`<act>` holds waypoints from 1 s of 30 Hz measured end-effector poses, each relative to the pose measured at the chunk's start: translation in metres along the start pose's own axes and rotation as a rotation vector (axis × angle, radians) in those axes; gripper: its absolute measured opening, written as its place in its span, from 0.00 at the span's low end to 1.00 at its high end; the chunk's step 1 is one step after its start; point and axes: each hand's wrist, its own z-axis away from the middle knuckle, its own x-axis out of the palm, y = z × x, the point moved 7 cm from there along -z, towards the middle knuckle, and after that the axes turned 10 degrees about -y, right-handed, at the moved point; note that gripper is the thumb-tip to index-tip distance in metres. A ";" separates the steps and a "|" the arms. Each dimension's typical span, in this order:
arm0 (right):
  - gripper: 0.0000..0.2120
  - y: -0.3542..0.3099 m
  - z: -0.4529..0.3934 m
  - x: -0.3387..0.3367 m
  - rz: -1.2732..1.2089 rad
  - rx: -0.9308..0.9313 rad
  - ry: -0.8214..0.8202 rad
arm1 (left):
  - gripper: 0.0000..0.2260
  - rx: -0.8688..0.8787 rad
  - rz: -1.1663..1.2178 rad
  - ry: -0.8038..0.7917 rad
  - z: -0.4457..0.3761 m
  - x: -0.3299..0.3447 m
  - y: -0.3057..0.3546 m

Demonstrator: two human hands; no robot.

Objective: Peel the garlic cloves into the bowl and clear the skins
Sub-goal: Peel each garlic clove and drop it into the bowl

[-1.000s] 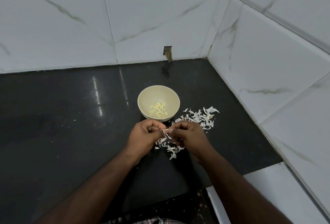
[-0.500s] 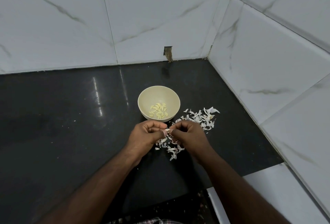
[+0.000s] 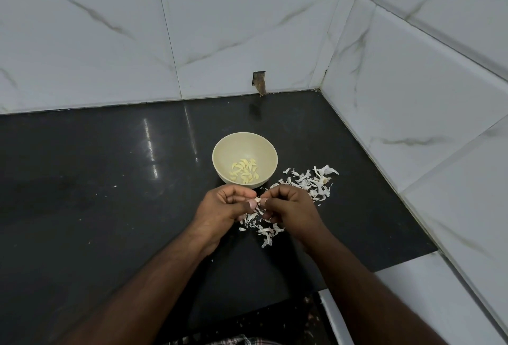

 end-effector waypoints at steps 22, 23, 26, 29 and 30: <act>0.02 -0.004 0.003 -0.003 0.062 0.002 -0.012 | 0.08 -0.072 0.040 -0.027 0.004 0.003 -0.010; 0.03 -0.004 0.003 -0.005 0.073 -0.003 -0.003 | 0.09 -0.075 0.048 -0.022 0.004 0.002 -0.010; 0.03 -0.002 0.004 -0.018 0.115 -0.019 0.073 | 0.13 -0.078 0.052 -0.031 0.004 0.003 -0.011; 0.03 -0.004 0.004 -0.034 0.277 -0.022 0.157 | 0.16 -0.093 0.004 -0.048 0.005 0.006 -0.011; 0.04 -0.005 0.004 -0.037 0.350 -0.021 0.170 | 0.15 -0.100 -0.011 -0.047 0.006 0.006 -0.011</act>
